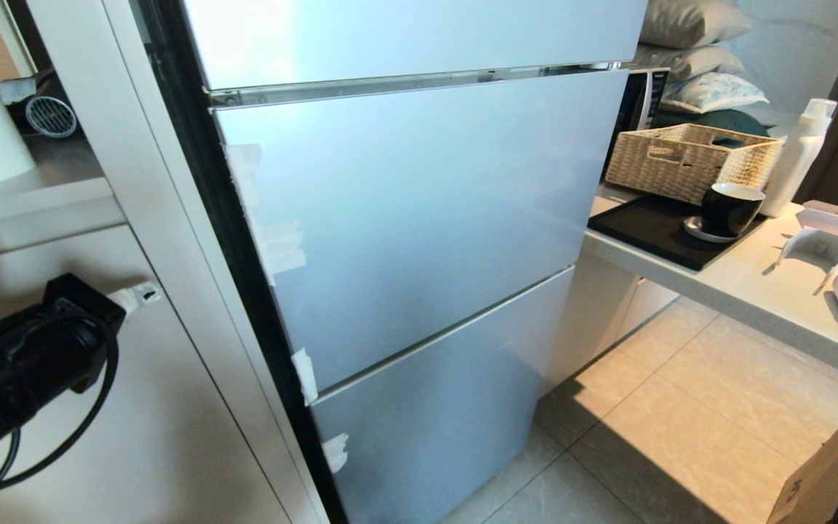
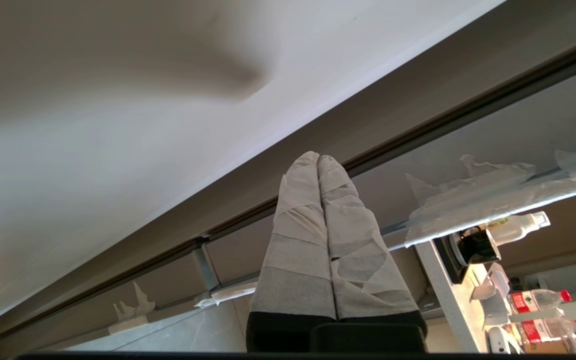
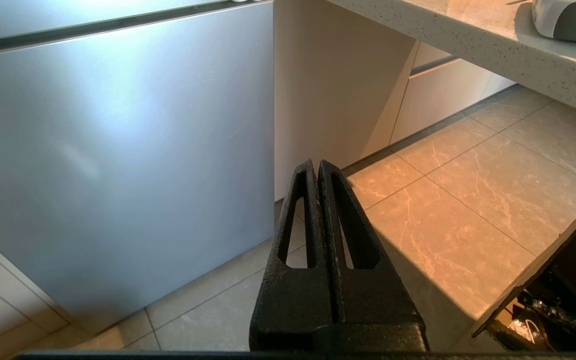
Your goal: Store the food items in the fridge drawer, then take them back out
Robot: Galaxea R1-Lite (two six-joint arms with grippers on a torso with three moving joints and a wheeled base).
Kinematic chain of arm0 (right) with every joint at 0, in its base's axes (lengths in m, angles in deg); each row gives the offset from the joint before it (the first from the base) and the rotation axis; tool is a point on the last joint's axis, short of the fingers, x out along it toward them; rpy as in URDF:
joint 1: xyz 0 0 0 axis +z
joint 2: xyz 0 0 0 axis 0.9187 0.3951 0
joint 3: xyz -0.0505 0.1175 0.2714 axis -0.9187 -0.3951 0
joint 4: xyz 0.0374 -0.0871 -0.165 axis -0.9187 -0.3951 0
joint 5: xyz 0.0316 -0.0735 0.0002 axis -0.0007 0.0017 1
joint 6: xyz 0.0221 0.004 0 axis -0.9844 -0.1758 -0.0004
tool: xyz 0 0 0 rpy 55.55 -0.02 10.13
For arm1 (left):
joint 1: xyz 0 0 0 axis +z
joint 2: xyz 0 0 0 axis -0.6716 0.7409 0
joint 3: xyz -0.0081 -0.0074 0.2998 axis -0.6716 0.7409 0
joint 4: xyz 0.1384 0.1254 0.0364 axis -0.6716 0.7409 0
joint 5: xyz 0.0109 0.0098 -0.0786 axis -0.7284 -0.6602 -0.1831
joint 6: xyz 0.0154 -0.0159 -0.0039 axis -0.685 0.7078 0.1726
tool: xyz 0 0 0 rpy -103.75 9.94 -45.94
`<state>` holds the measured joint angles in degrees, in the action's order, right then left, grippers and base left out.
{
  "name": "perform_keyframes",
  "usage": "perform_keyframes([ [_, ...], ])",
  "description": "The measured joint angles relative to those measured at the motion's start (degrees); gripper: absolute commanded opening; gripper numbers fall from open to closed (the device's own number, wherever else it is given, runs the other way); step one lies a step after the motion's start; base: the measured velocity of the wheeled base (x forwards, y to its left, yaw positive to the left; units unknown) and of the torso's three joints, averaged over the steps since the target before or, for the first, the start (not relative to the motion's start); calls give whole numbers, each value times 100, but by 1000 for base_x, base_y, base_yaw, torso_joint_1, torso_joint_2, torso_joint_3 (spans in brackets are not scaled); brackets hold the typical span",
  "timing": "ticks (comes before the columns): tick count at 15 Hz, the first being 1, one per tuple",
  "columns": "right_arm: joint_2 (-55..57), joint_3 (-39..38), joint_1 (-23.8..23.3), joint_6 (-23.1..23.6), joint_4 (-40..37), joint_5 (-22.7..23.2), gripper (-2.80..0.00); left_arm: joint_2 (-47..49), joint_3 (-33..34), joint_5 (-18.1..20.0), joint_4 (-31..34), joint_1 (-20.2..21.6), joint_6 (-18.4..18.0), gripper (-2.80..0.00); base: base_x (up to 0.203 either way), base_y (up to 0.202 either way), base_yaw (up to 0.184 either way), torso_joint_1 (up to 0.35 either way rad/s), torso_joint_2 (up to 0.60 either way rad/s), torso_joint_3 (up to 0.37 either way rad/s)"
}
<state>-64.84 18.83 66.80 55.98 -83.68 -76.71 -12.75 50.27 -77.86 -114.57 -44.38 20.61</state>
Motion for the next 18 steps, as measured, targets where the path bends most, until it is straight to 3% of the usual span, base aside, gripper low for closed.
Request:
perform_keyframes([
  [6,0,0,0,0,-3,1,-280,335,-305,-167,-128,60,172,-280,0,0,0,0,0,0],
  [10,0,0,0,-2,0,1,-280,729,-447,-67,-484,-23,211,-280,0,0,0,0,0,0],
  [18,2,0,0,-2,-2,1,-280,786,-560,-76,-484,-932,178,-280,0,0,0,0,0,0],
])
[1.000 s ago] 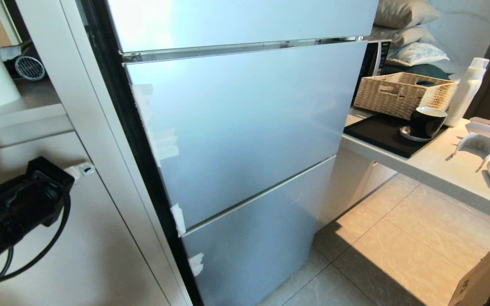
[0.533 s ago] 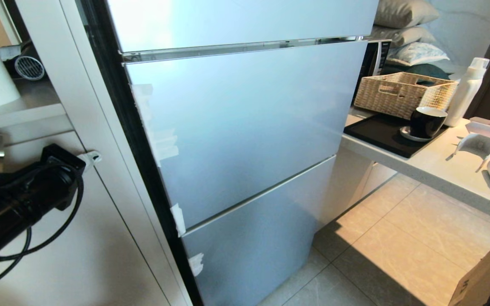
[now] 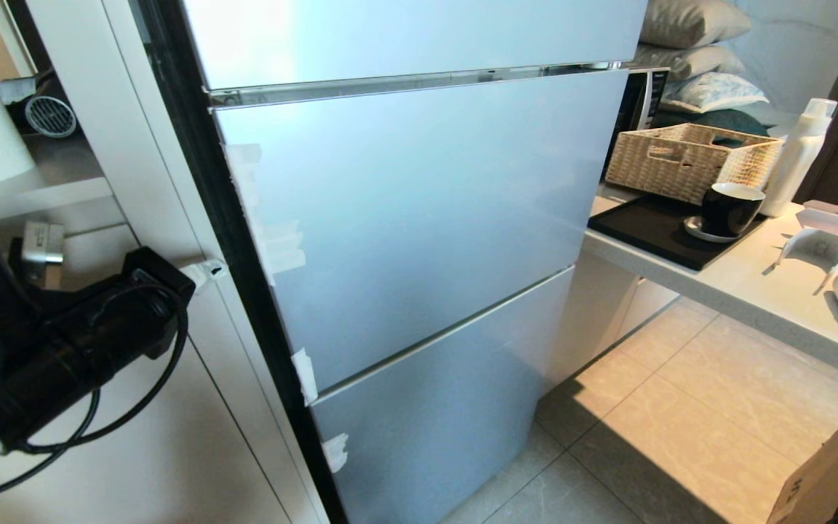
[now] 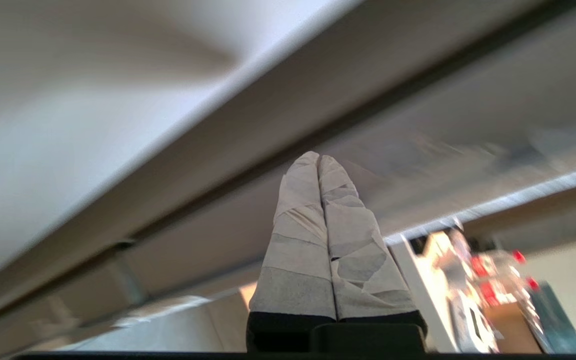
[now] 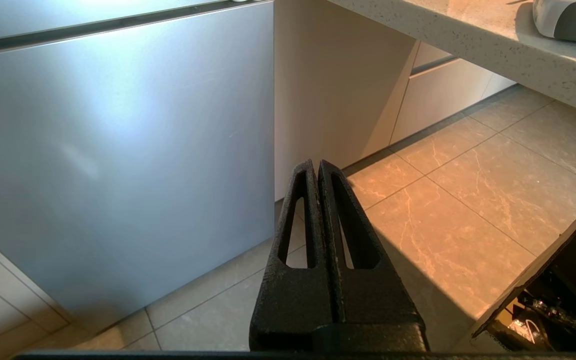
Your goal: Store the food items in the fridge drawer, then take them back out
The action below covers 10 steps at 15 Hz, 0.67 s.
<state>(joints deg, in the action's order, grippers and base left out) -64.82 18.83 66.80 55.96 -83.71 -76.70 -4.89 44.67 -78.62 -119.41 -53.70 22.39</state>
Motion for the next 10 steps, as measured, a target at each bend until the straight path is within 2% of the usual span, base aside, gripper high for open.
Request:
perform_keyframes([
  [6,0,0,0,-1,1,0,-280,331,-350,-30,-16,-179,11,-280,0,0,0,0,0,0],
  [10,5,0,0,-1,0,-1,-280,378,-373,-54,-17,-502,10,-280,0,0,0,0,0,0],
])
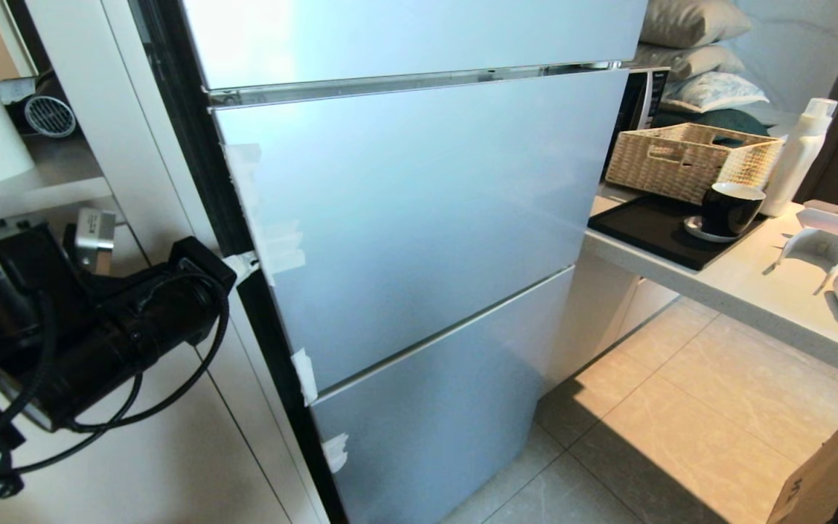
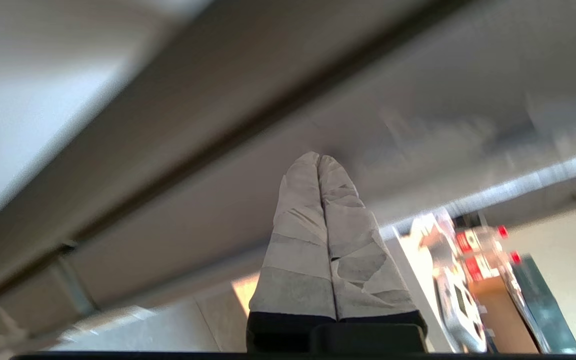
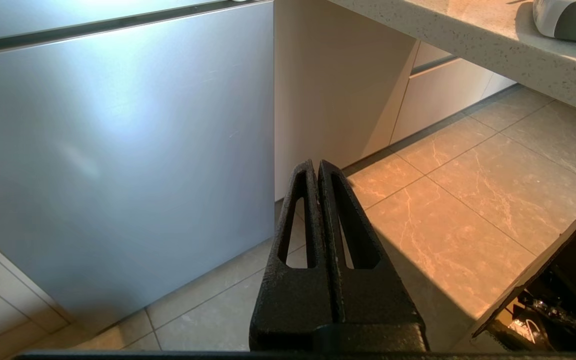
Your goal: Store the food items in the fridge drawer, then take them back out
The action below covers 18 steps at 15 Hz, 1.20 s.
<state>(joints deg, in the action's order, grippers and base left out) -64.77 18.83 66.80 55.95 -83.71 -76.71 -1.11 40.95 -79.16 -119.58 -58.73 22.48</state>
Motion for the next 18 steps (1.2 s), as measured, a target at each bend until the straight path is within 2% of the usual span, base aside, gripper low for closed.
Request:
perform_keyframes([
  [7,0,0,0,4,-4,1,-280,-169,303,30,2,-610,-16,-280,0,0,0,0,0,0],
  [15,0,0,-5,1,-9,1,-280,-687,868,59,12,-1018,-45,-280,0,0,0,0,0,0],
  [18,0,0,0,-2,-9,3,-280,-837,962,78,5,-1402,-45,-280,0,0,0,0,0,0],
])
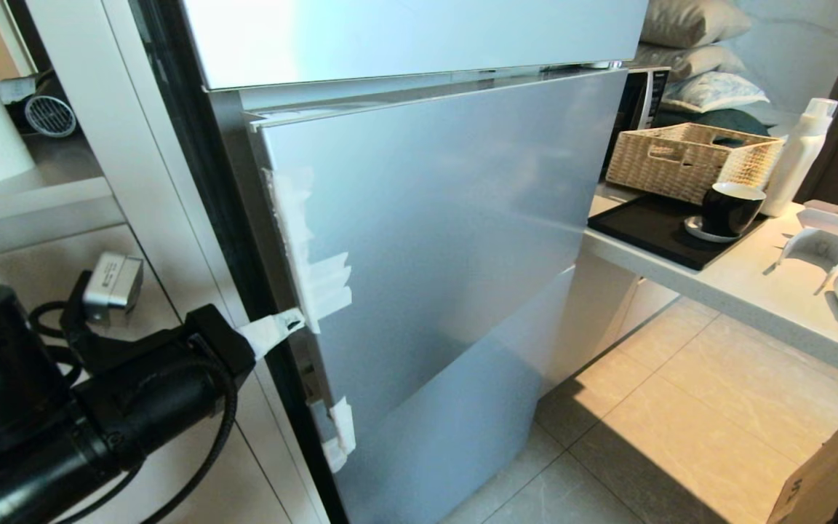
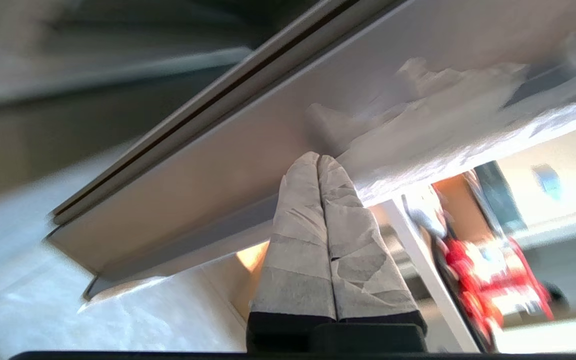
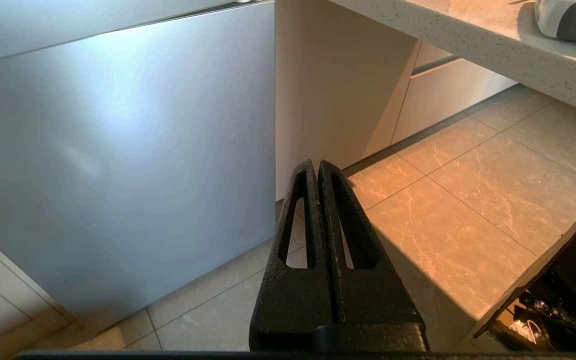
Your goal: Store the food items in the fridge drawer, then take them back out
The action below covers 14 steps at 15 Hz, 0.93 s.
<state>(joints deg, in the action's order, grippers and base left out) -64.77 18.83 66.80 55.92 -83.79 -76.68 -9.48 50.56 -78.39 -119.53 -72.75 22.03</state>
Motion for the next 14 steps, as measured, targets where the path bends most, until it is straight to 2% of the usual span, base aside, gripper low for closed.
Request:
perform_keyframes([
  [3,0,0,0,-5,1,-2,-280,-211,206,168,7,-605,2,-280,0,0,0,0,0,0],
  [6,0,0,4,-5,0,-2,-280,-720,645,711,28,-1195,6,-280,0,0,0,0,0,0],
  [8,0,0,0,-2,0,-1,-280,-1206,990,1039,86,-1362,-22,-280,0,0,0,0,0,0],
  [9,0,0,0,0,0,-2,-280,-1475,1135,1111,185,-1389,-152,-280,0,0,0,0,0,0],
  [11,0,0,0,0,0,-2,-280,-1916,1240,976,619,-1349,-817,-280,0,0,0,0,0,0],
  [14,0,0,0,-3,2,-2,-280,-2877,1115,220,1880,-1274,-2744,-280,0,0,0,0,0,0],
])
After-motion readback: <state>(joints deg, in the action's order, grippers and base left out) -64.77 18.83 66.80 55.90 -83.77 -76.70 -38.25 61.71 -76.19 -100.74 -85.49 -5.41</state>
